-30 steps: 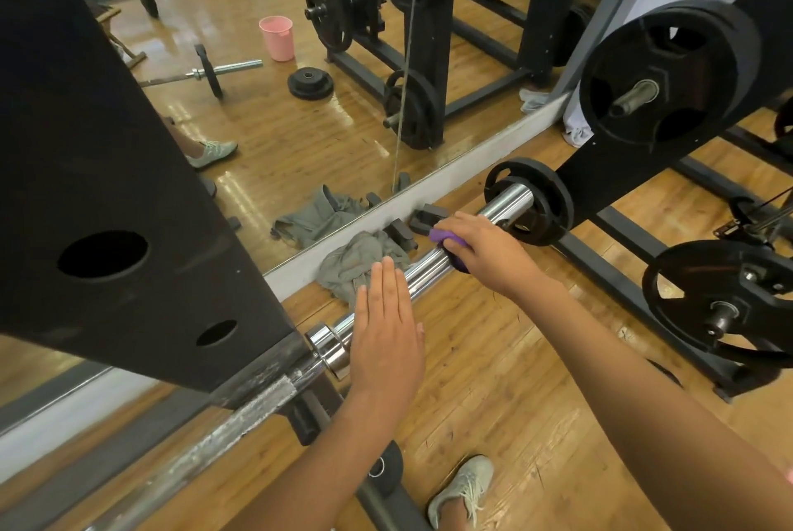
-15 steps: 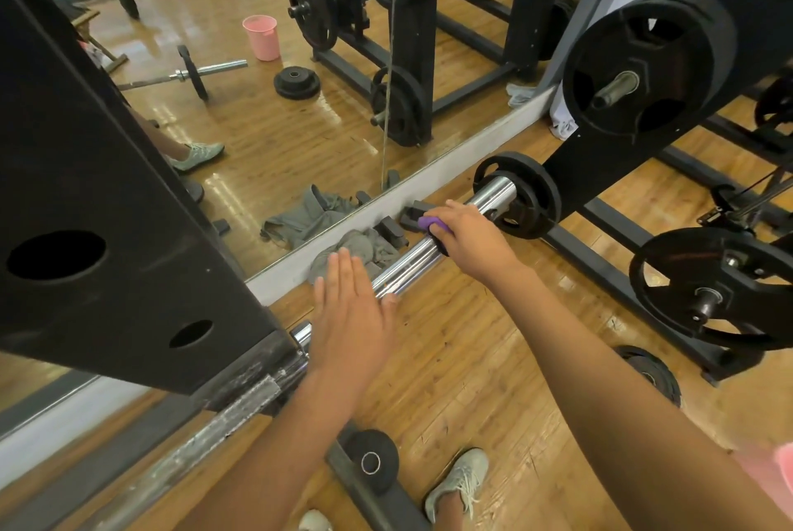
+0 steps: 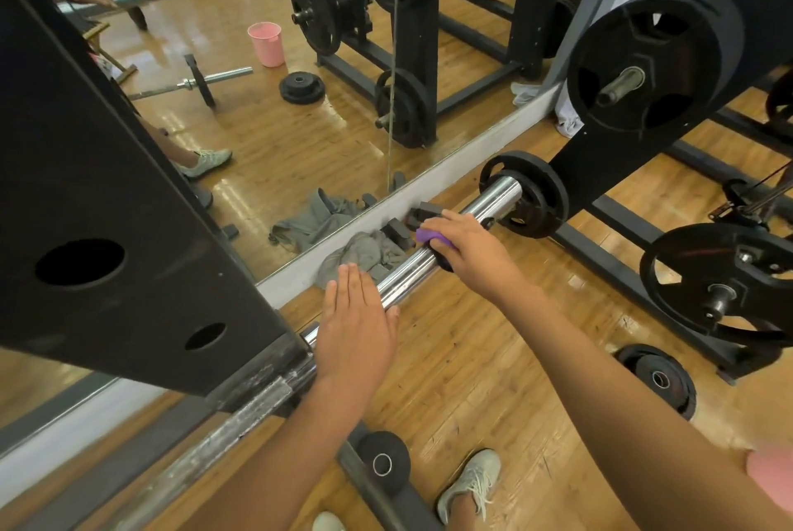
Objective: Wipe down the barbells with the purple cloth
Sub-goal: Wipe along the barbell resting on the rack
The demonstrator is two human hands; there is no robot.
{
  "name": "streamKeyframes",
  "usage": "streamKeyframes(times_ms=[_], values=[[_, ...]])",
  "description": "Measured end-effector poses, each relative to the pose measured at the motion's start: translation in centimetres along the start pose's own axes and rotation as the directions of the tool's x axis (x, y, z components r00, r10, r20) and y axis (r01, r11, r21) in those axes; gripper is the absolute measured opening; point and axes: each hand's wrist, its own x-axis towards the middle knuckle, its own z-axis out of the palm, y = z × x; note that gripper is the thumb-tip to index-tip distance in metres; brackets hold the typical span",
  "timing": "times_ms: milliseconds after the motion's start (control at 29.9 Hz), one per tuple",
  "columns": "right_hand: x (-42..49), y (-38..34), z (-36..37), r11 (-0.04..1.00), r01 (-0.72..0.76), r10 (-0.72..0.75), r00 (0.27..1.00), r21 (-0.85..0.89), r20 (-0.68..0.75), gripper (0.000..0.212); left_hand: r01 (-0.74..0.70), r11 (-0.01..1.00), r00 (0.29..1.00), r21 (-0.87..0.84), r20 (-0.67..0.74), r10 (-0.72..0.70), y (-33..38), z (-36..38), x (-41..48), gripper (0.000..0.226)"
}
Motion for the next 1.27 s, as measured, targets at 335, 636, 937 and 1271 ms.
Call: streamKeyframes(times_ms=[335, 636, 937, 1271], values=[[-0.9, -0.3, 1.4, 0.999, 0.030, -0.028, 0.996, 0.020, -0.080, 0.038, -0.004, 0.999, 0.998, -0.037, -0.069, 0.001, 0.5, 0.7, -0.4, 0.072], [-2.1, 0.1, 5.7, 0.981, 0.032, 0.037, 0.936, 0.189, -0.350, 0.041, -0.010, 0.999, 0.993, 0.043, -0.121, 0.015, 0.4, 1.5, -0.4, 0.072], [-2.8, -1.2, 7.7, 0.970, 0.016, 0.094, 0.893, 0.241, -0.439, 0.049, -0.040, 0.997, 0.993, 0.068, -0.104, 0.047, 0.2, 1.6, -0.3, 0.071], [-2.7, -1.1, 7.9, 0.982, -0.007, 0.094, 0.884, 0.189, -0.458, 0.047, -0.047, 0.997, 0.993, 0.068, -0.109, 0.055, 0.0, 1.6, -0.3, 0.070]])
